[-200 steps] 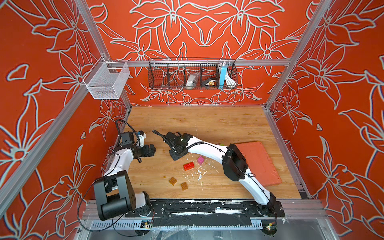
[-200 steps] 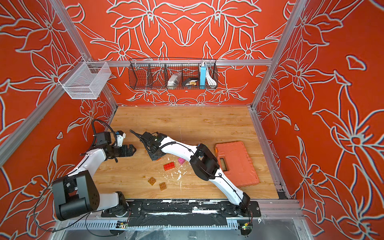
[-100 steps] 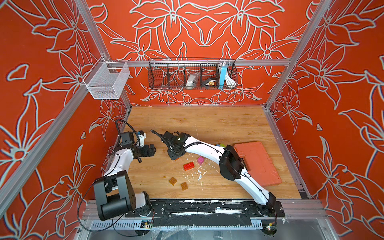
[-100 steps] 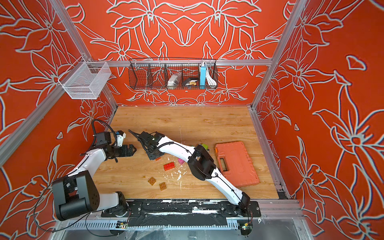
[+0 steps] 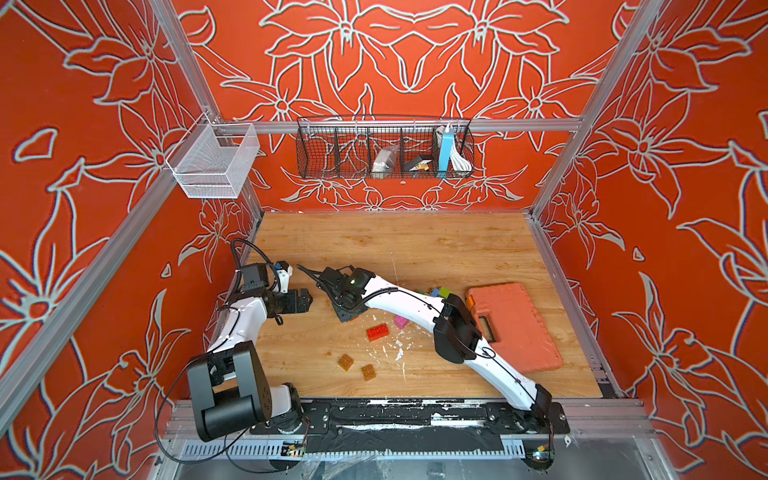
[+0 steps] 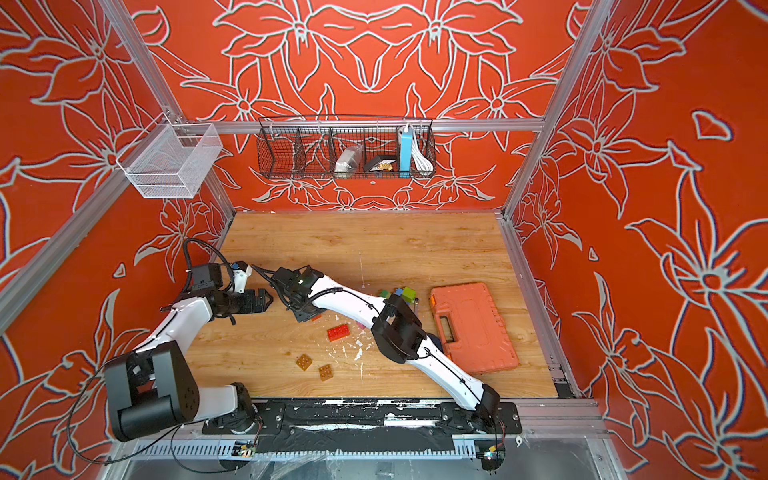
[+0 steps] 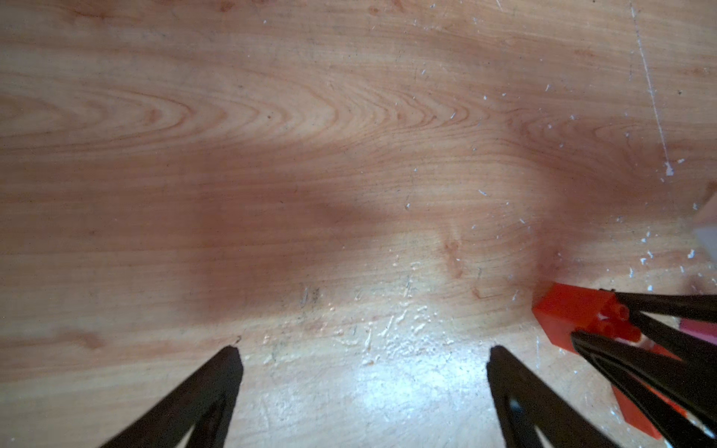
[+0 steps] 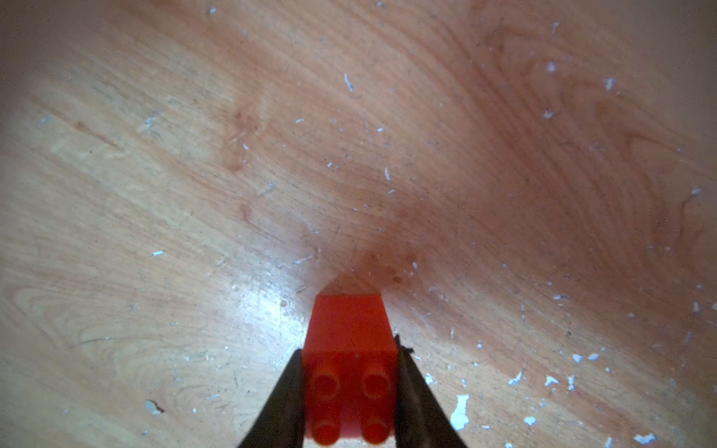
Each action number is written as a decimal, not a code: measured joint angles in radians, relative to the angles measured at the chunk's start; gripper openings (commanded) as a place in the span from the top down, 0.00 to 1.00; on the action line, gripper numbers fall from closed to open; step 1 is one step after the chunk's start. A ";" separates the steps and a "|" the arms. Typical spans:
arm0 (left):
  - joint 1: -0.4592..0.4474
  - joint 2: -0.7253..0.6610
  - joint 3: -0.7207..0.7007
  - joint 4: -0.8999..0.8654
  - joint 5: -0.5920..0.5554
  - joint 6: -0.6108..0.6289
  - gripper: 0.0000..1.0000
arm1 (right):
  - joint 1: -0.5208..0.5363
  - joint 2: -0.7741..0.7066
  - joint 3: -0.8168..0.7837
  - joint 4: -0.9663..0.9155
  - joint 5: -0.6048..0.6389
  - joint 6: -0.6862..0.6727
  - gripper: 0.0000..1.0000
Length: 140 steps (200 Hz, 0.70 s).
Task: Assemble the letter h with lego
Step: Assemble the lego brick with the lego brick, then pick up the lego brick from the center of the board.
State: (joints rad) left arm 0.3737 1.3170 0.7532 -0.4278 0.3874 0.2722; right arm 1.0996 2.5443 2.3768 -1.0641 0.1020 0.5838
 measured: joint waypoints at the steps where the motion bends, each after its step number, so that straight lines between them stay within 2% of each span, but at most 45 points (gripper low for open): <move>1: 0.000 0.000 0.000 0.000 0.000 0.000 0.01 | 0.000 0.000 0.000 0.000 0.000 0.000 0.84; 49: 0.000 0.000 0.000 0.000 0.000 0.000 0.01 | 0.001 -0.002 0.021 -0.031 0.013 0.008 0.81; 80: 0.000 0.000 0.000 0.000 0.000 0.000 0.01 | 0.001 -0.069 -0.051 -0.104 0.018 0.037 0.81; 97: 0.000 0.000 0.000 -0.001 0.000 0.000 0.01 | 0.005 -0.167 -0.155 -0.112 0.037 0.076 0.80; 140: 0.000 0.000 0.000 -0.002 0.000 0.000 0.01 | 0.042 -0.525 -0.475 -0.029 0.058 0.200 0.79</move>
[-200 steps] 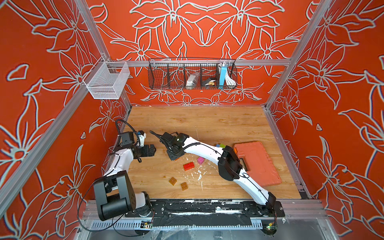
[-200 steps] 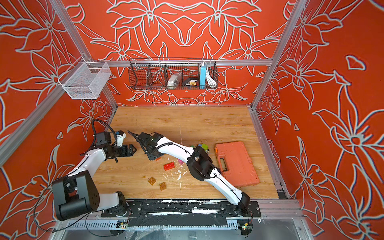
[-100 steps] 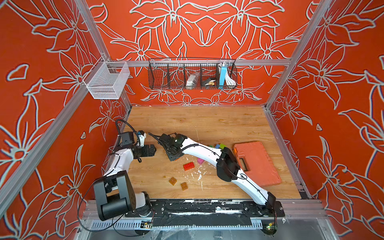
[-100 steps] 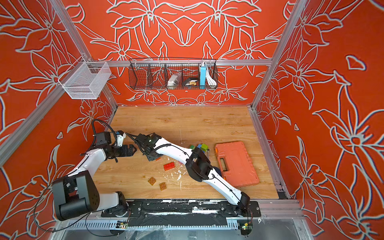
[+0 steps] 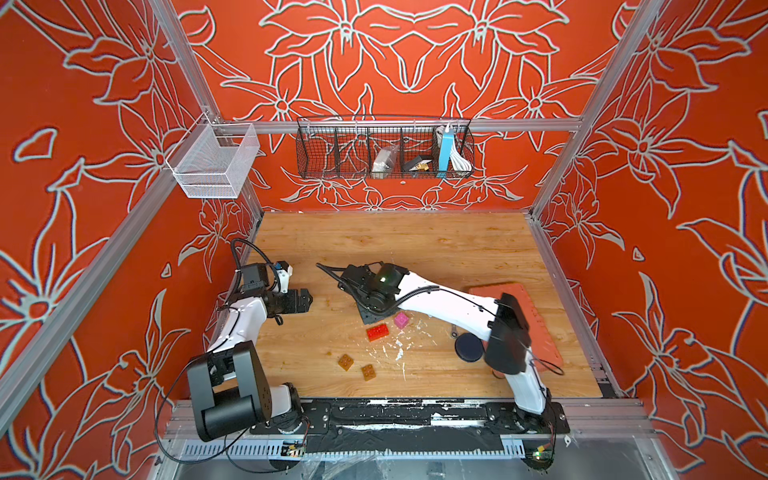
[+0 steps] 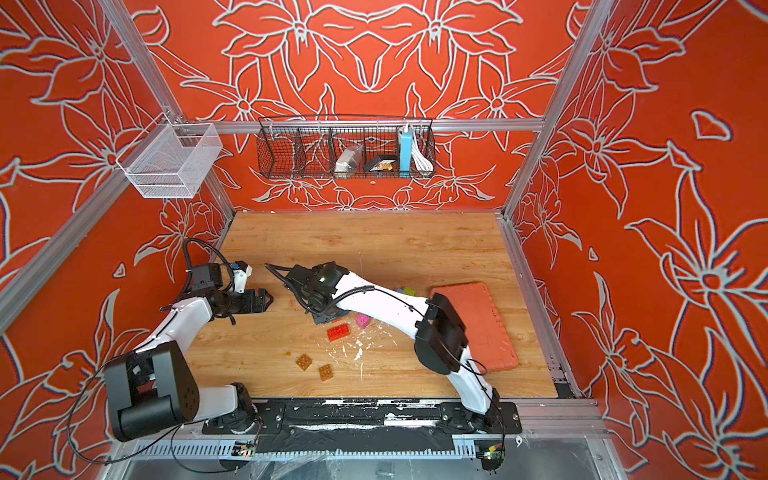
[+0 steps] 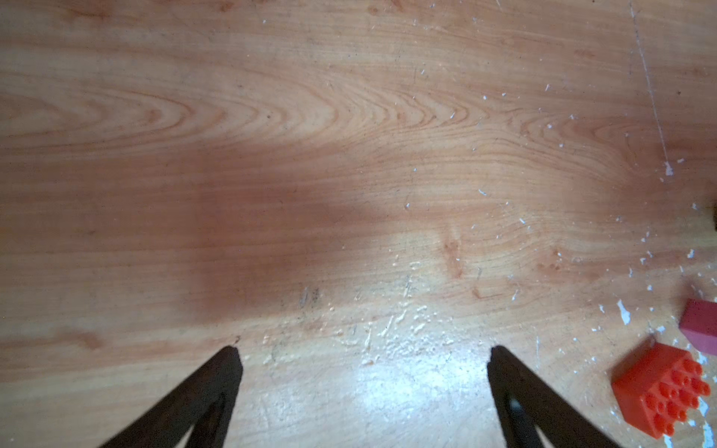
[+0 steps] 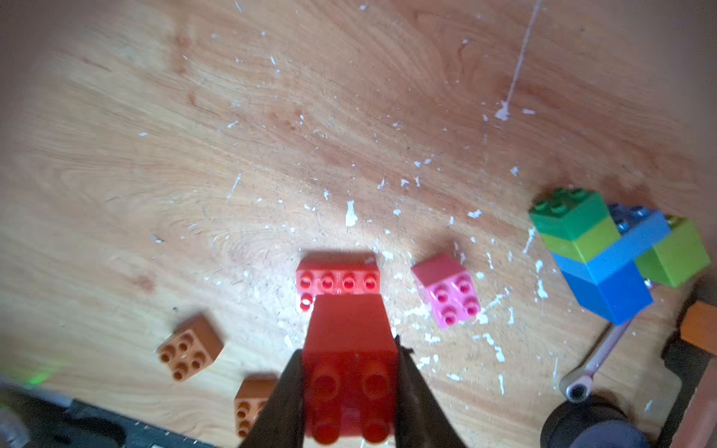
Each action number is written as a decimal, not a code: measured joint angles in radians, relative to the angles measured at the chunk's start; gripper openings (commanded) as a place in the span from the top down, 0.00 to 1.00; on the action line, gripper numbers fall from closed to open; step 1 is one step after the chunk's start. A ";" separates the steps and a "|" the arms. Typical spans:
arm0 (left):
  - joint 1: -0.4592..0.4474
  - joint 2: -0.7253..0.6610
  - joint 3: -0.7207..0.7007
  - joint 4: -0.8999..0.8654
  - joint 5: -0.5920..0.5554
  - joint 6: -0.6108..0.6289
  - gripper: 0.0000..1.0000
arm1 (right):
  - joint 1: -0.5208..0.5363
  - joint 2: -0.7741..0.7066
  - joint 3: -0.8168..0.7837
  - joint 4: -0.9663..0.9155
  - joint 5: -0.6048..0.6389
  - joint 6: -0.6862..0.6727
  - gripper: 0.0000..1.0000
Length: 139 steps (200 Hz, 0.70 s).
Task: Assemble the letter h with lego
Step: Pick up the lego brick from the center of the board, then assemble the lego brick with the lego brick.
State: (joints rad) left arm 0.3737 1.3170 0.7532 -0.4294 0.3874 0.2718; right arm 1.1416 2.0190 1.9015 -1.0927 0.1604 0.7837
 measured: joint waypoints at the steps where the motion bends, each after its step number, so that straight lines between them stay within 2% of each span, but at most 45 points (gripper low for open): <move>1: 0.000 0.000 0.000 0.000 0.000 0.000 0.01 | 0.001 -0.008 -0.006 0.005 0.000 0.004 0.79; 25: 0.000 0.005 0.000 0.000 0.000 0.000 0.01 | 0.023 -0.085 -0.117 0.085 0.010 0.069 0.81; 62: 0.000 0.011 0.000 0.000 0.000 0.000 0.01 | 0.035 -0.076 -0.262 0.208 0.005 0.126 0.82; 139: 0.000 0.006 0.000 0.003 -0.025 -0.008 0.01 | 0.037 0.008 -0.272 0.325 -0.012 0.125 0.82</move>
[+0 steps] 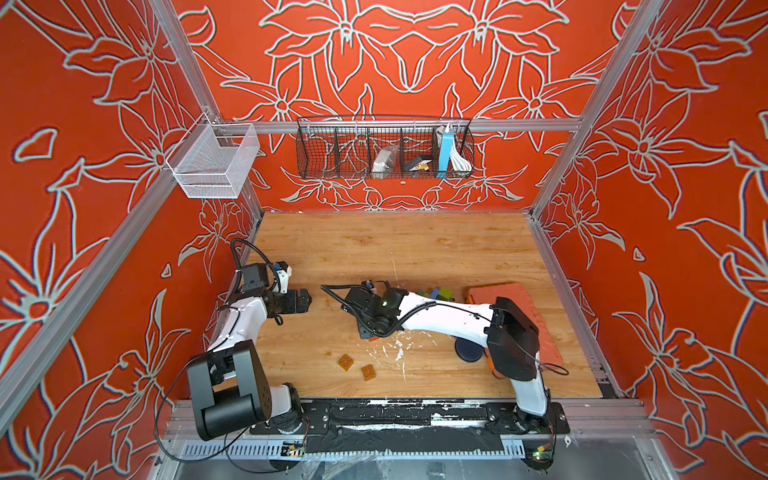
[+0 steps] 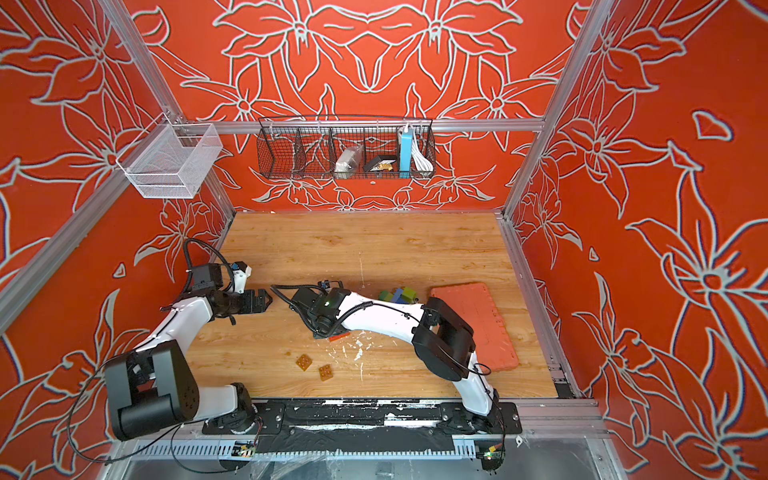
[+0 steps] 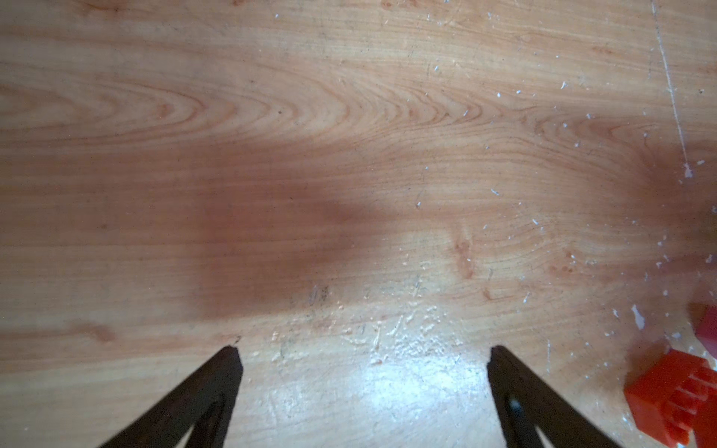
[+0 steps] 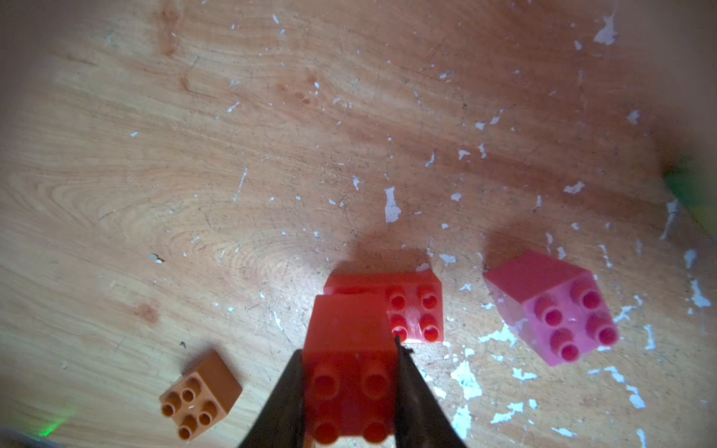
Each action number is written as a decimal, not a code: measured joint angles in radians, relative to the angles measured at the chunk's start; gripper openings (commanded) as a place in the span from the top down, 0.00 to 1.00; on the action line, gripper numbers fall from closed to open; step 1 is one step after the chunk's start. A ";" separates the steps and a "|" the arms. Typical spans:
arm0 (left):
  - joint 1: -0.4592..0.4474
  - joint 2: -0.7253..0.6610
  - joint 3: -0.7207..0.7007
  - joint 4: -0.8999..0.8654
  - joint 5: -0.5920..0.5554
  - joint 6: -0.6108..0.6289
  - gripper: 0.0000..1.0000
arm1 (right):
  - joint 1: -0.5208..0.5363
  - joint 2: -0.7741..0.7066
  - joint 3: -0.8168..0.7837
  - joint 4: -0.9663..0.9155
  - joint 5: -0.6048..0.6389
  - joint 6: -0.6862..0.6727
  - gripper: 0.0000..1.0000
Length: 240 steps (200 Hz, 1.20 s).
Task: Assemble the letter h with lego
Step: Assemble the lego brick with the lego brick.
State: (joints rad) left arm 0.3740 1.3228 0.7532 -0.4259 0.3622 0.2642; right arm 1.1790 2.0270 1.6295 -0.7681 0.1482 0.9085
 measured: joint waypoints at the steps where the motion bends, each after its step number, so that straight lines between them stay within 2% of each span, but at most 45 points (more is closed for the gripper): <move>1: 0.000 0.000 0.000 0.000 0.000 0.000 0.01 | 0.000 0.000 0.000 0.000 0.000 0.000 0.82; 149: 0.000 0.000 0.000 0.000 0.000 0.000 0.01 | 0.012 0.071 0.060 -0.051 0.021 -0.030 0.82; 178: 0.000 0.000 0.000 -0.001 0.000 0.000 0.01 | 0.018 0.123 0.144 -0.127 0.033 -0.031 0.91; 240: 0.000 0.004 0.000 -0.001 0.000 0.000 0.01 | 0.020 0.140 0.171 -0.149 0.051 -0.032 0.89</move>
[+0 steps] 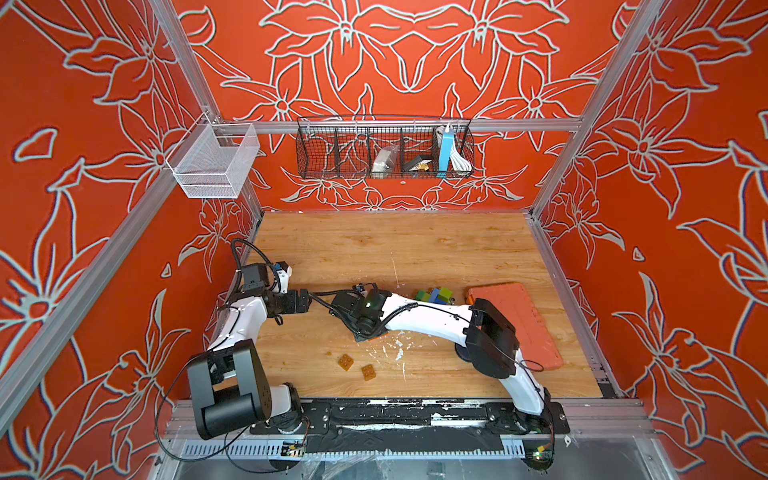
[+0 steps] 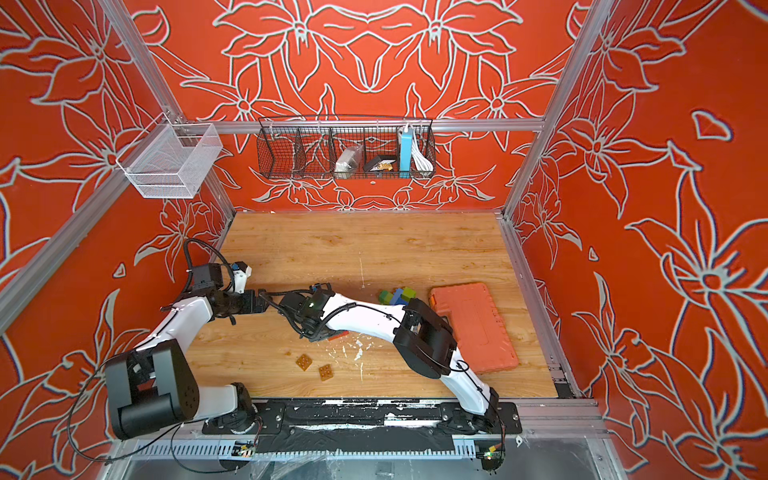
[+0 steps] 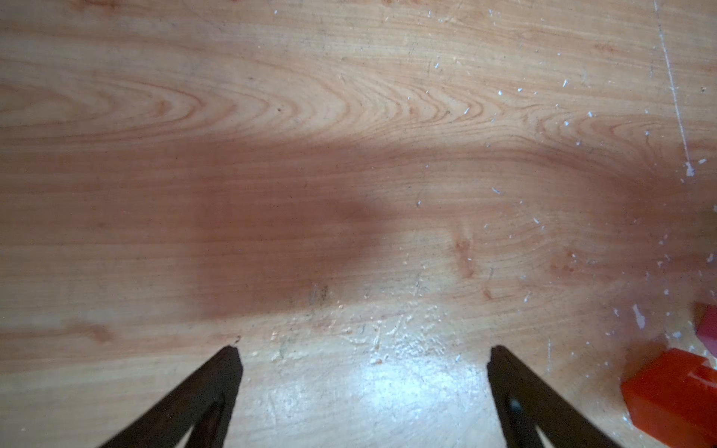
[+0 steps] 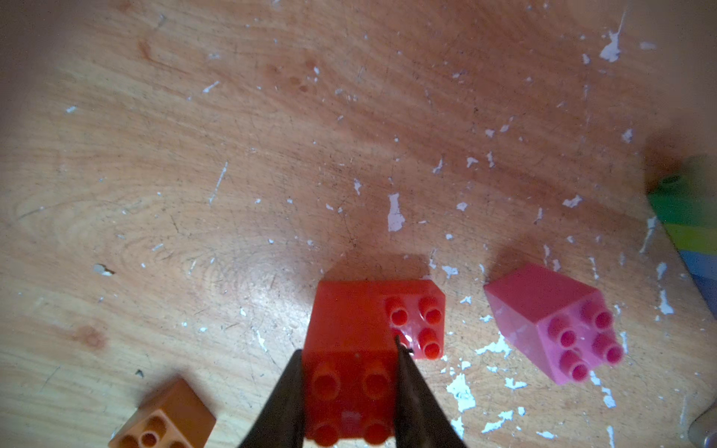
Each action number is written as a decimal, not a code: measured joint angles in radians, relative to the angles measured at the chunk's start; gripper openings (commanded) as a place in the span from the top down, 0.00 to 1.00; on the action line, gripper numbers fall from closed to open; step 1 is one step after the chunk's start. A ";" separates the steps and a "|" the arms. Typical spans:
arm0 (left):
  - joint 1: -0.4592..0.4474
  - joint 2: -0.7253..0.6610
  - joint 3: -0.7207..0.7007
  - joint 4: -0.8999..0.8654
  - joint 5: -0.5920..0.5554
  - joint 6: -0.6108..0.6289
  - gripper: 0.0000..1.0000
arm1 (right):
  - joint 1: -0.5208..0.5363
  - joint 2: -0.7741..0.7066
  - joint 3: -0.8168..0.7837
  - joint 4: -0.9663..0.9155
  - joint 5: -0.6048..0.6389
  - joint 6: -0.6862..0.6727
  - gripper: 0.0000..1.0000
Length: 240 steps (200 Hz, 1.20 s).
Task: Assemble the letter h with lego
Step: Assemble the lego brick with the lego brick, then move the lego brick at the center of the board.
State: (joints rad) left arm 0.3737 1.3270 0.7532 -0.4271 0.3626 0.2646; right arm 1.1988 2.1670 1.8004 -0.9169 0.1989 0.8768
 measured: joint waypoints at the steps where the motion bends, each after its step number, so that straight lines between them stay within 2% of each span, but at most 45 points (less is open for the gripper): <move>1: 0.000 0.000 0.000 0.000 0.000 0.000 0.01 | 0.000 0.000 -0.002 0.001 0.000 0.000 0.89; 70: 0.000 0.002 0.000 0.000 0.000 0.000 0.01 | -0.023 -0.017 -0.005 0.011 0.018 -0.090 0.86; 105: 0.000 0.002 0.000 0.000 0.000 0.000 0.01 | -0.110 -0.016 0.070 0.008 0.041 -0.180 0.84; 145: 0.000 0.002 0.000 0.000 0.000 0.000 0.01 | -0.216 -0.005 0.083 0.037 0.039 -0.277 0.83; 177: 0.000 0.002 0.000 0.000 0.000 0.000 0.01 | -0.250 0.035 0.086 0.055 0.003 -0.305 0.81; 201: 0.000 0.002 0.000 0.000 0.002 0.000 0.01 | -0.252 0.054 0.092 0.068 -0.031 -0.314 0.69; 222: 0.000 0.002 0.000 0.000 0.002 0.000 0.01 | -0.255 0.062 0.106 0.061 -0.052 -0.319 0.53; 240: 0.000 0.002 0.000 0.000 0.003 0.001 0.01 | -0.257 0.071 0.129 0.040 -0.066 -0.331 0.46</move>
State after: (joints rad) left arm 0.3740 1.3293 0.7532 -0.4274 0.3653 0.2653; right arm 0.9421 2.2379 1.9293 -0.8768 0.1326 0.5457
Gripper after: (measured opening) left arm 0.994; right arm 0.506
